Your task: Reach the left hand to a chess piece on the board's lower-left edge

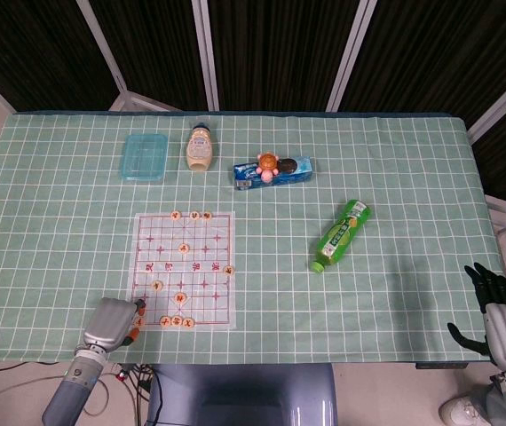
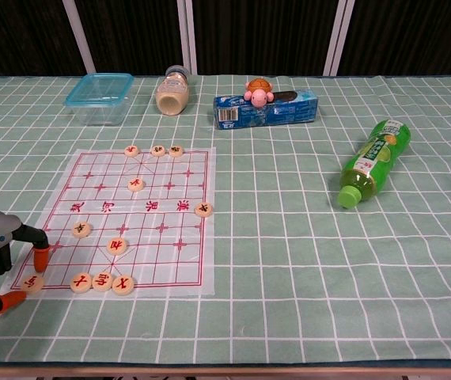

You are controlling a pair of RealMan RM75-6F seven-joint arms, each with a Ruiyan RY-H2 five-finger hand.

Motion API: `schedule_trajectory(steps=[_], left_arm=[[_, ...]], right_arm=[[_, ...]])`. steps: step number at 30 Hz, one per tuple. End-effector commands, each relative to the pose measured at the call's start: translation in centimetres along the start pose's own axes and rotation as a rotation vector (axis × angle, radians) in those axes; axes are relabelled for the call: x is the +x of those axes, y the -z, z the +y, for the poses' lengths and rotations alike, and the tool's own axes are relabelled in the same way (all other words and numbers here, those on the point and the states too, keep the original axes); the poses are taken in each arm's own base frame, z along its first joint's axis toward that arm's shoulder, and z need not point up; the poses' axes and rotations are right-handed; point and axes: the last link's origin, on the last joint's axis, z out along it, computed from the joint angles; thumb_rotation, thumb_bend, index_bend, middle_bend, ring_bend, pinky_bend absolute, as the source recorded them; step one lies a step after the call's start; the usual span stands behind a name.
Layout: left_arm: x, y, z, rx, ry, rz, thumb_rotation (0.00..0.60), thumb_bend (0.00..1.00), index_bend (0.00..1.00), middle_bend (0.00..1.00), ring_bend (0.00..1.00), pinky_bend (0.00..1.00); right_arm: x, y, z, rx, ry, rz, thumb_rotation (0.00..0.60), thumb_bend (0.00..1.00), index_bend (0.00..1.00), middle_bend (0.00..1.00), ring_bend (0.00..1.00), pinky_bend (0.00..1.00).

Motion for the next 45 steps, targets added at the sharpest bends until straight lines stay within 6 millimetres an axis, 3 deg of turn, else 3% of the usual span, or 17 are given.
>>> schedule_trajectory(steps=[1, 16, 25, 45], left_arm=[[0.0, 0.0, 0.0, -0.001, 0.001, 0.0, 0.6, 0.28, 0.48, 1.0, 1.0, 1.0], [0.0, -0.3, 0.2, -0.004, -0.003, 0.001, 0.6, 0.32, 0.51, 1.0, 1.0, 1.0], [1.2, -0.4, 0.6, -0.02, 0.014, 0.049, 0.6, 0.32, 0.52, 1.0, 1.0, 1.0], [2.3, -1.7, -0.7, 0.027, 0.02, 0.07, 0.6, 0.32, 0.52, 1.0, 1.0, 1.0]], right_arm=[[0.0, 0.0, 0.0, 0.0, -0.001, 0.0, 0.6, 0.3, 0.0, 0.0, 0.0, 0.0], [0.0, 0.0, -0.1, 0.002, -0.004, 0.001, 0.6, 0.3, 0.0, 0.0, 0.0, 0.0], [0.0, 0.0, -0.1, 0.004, -0.003, 0.004, 0.6, 0.3, 0.0, 0.0, 0.0, 0.0], [0.0, 0.1, 0.0, 0.002, -0.001, 0.0, 0.6, 0.3, 0.0, 0.0, 0.0, 0.0]])
